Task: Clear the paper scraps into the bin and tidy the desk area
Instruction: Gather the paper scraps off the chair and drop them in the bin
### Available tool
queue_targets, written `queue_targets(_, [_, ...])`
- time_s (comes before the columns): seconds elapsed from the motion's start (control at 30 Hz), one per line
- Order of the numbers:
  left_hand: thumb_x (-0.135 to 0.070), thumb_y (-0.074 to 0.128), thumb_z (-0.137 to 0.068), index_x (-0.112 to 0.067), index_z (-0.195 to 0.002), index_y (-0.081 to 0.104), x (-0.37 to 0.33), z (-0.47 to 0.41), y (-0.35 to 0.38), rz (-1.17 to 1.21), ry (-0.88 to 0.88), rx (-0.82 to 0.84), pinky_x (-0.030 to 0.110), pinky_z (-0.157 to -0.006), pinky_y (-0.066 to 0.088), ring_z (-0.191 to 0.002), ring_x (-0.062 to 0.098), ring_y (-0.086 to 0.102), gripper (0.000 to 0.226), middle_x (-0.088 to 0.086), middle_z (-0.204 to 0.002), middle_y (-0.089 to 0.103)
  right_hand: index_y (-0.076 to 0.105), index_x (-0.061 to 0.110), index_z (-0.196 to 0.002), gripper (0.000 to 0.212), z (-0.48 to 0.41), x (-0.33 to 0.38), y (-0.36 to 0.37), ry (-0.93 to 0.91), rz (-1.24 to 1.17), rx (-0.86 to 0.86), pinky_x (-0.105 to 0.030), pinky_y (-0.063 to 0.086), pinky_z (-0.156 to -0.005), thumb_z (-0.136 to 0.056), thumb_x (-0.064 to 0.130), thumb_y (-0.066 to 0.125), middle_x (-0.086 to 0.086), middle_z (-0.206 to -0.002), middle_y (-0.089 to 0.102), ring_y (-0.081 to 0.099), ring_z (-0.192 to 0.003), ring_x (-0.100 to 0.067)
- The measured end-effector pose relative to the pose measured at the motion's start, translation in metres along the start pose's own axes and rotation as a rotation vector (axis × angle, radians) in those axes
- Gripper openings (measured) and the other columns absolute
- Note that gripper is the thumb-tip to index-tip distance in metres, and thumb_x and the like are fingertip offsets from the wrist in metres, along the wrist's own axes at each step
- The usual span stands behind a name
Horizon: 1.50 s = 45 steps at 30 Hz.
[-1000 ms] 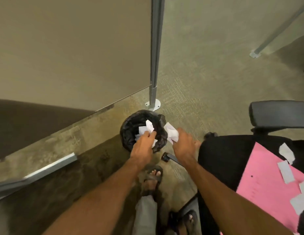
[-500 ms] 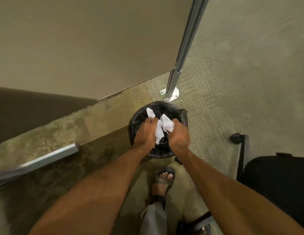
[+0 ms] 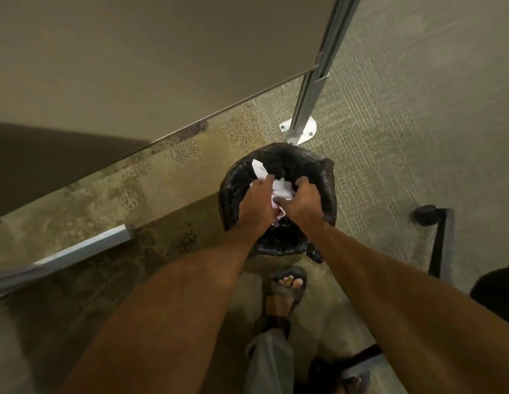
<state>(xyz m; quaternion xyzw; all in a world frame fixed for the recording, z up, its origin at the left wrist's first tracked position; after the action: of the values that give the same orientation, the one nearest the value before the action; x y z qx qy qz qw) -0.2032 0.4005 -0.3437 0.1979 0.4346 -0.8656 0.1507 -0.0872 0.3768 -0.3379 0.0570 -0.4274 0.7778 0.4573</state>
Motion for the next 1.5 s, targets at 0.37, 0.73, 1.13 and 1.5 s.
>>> queue_targets(0.37, [-0.025,0.060,-0.092,-0.010,-0.129,0.050,0.002,0.025,-0.003,-0.124,-0.040,0.039,0.043,-0.096,0.048,-0.118,0.029,0.053,0.042,0.013,-0.130,0.055,0.049,-0.001,-0.123,0.036,0.013,-0.008,-0.007,0.021,-0.136,-0.011,-0.039,0.042,-0.093,-0.097,0.023,0.049,-0.024,-0.123,0.054,0.052,-0.113,-0.035])
queue_targets(0.73, [-0.039,0.051,-0.094,-0.015,-0.143,0.034,-0.065,0.119,-0.035,-0.261,0.127,-0.027,0.037,-0.112,0.030,-0.135,0.024,0.036,0.057,0.007,-0.147,0.039,0.035,0.018,-0.141,0.052,0.138,-0.007,-0.091,-0.222,0.287,-0.162,-0.044,0.029,-0.112,-0.097,0.044,0.038,-0.009,-0.150,0.032,0.030,-0.137,-0.026])
queue_targets(1.13, [-0.063,0.025,-0.093,-0.024,-0.152,0.011,-0.212,0.222,-0.057,-0.469,0.334,-0.178,0.050,-0.118,0.001,-0.149,0.026,0.000,0.072,0.003,-0.162,0.000,0.026,0.025,-0.147,0.059,0.261,-0.044,-0.221,-0.213,0.307,-0.381,-0.052,0.005,-0.117,-0.095,0.048,0.037,-0.013,-0.158,0.015,0.013,-0.146,-0.029])
queue_targets(1.5, [-0.058,0.039,-0.092,-0.018,-0.148,0.031,-0.356,0.291,0.028,-0.681,0.644,-0.119,0.053,-0.118,0.013,-0.146,0.032,0.015,0.069,0.012,-0.159,0.016,0.028,0.025,-0.148,0.059,0.349,-0.214,-0.317,0.132,0.170,-0.566,-0.055,0.009,-0.115,-0.095,0.049,0.040,-0.011,-0.158,0.021,0.017,-0.145,-0.032])
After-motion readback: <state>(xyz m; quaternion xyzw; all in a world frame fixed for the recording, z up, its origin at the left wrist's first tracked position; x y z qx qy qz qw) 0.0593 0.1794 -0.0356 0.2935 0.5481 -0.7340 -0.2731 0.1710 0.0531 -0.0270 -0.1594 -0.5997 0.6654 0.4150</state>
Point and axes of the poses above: each hand's wrist, its own z-axis away from the middle knuckle, its own y-axis out of the palm, x = y × z, the point moved 9 cm from there along -z, towards the middle knuckle
